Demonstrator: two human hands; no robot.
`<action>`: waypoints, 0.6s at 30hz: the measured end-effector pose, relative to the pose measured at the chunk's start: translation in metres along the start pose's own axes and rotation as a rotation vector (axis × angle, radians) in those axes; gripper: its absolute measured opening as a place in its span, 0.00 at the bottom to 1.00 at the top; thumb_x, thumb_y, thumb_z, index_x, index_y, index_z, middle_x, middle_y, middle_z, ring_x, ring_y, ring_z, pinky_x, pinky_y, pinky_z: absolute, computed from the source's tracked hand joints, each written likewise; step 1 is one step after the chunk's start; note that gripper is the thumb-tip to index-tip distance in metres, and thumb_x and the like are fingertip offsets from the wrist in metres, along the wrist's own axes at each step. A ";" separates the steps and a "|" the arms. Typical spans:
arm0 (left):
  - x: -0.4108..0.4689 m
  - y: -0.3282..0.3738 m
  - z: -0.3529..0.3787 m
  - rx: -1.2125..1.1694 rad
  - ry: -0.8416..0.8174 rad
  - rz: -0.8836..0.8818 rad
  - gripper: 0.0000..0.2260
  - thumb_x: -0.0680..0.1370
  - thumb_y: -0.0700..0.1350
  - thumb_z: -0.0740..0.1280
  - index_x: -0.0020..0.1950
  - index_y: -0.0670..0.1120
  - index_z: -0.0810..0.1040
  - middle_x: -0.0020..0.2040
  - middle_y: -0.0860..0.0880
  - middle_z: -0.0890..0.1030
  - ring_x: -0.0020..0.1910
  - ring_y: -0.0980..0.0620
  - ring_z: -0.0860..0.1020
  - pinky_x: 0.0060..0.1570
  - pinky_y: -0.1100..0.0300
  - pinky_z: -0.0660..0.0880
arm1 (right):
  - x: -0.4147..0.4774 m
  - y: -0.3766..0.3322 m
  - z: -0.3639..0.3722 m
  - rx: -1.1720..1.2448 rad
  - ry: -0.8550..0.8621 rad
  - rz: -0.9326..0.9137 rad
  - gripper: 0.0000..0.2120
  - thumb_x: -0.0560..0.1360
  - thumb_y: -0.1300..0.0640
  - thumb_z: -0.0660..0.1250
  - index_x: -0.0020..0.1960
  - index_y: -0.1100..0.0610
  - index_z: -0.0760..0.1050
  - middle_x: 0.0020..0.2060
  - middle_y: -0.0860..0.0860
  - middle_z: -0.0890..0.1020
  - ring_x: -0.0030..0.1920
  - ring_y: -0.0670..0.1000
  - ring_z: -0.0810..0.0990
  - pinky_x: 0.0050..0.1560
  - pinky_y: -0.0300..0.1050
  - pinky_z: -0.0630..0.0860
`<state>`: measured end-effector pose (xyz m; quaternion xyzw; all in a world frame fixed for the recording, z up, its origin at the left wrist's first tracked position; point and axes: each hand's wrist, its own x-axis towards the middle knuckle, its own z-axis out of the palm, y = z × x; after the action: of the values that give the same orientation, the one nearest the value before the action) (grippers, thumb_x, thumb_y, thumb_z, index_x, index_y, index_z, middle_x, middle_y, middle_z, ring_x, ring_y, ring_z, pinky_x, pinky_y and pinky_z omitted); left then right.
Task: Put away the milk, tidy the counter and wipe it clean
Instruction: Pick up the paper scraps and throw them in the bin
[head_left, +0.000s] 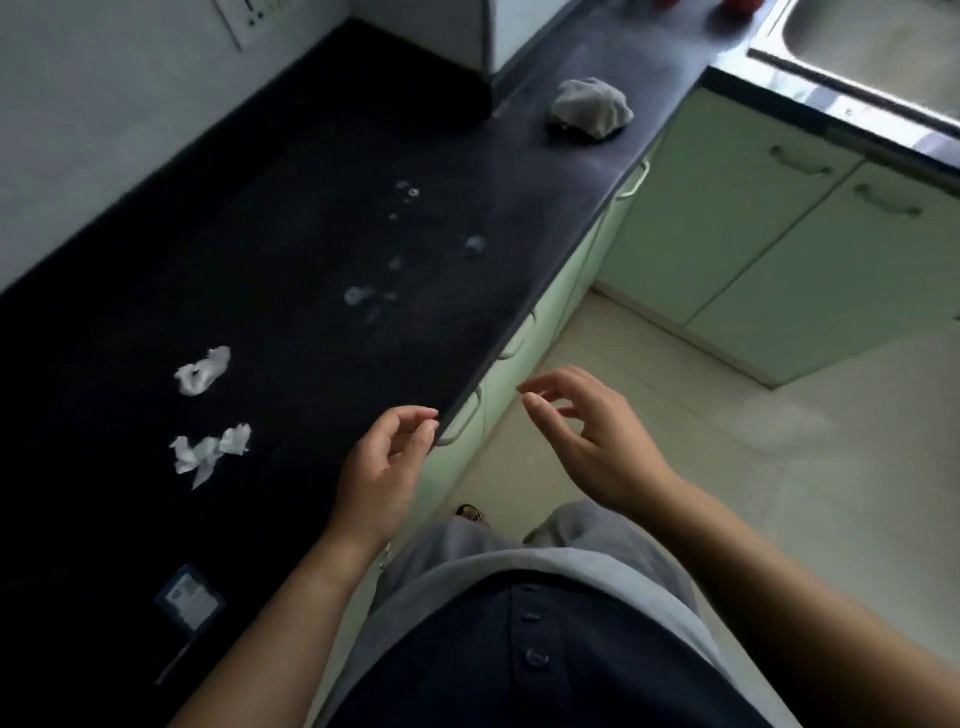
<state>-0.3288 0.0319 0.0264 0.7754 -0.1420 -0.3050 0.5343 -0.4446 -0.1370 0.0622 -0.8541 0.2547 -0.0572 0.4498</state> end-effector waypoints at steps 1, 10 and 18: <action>0.009 -0.003 -0.009 0.005 0.046 -0.020 0.06 0.79 0.44 0.63 0.49 0.54 0.78 0.48 0.54 0.82 0.48 0.62 0.79 0.49 0.66 0.74 | 0.018 -0.005 0.003 0.010 -0.027 -0.019 0.16 0.76 0.43 0.56 0.56 0.50 0.75 0.52 0.43 0.78 0.52 0.41 0.76 0.53 0.46 0.77; 0.037 -0.052 -0.083 0.079 0.621 -0.291 0.05 0.78 0.47 0.63 0.51 0.51 0.78 0.48 0.56 0.79 0.49 0.60 0.77 0.44 0.68 0.70 | 0.161 -0.058 0.061 -0.040 -0.541 -0.259 0.11 0.77 0.48 0.60 0.55 0.50 0.75 0.50 0.45 0.78 0.49 0.39 0.77 0.50 0.36 0.76; 0.035 -0.090 -0.082 0.446 1.017 -0.479 0.09 0.76 0.46 0.65 0.53 0.45 0.77 0.52 0.48 0.79 0.52 0.48 0.77 0.50 0.54 0.73 | 0.236 -0.104 0.142 -0.150 -0.986 -0.635 0.13 0.76 0.49 0.62 0.58 0.53 0.74 0.54 0.46 0.76 0.55 0.44 0.74 0.53 0.39 0.73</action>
<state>-0.2601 0.1086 -0.0473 0.9278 0.2494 0.0291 0.2761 -0.1543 -0.0988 0.0307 -0.8436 -0.2495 0.2330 0.4145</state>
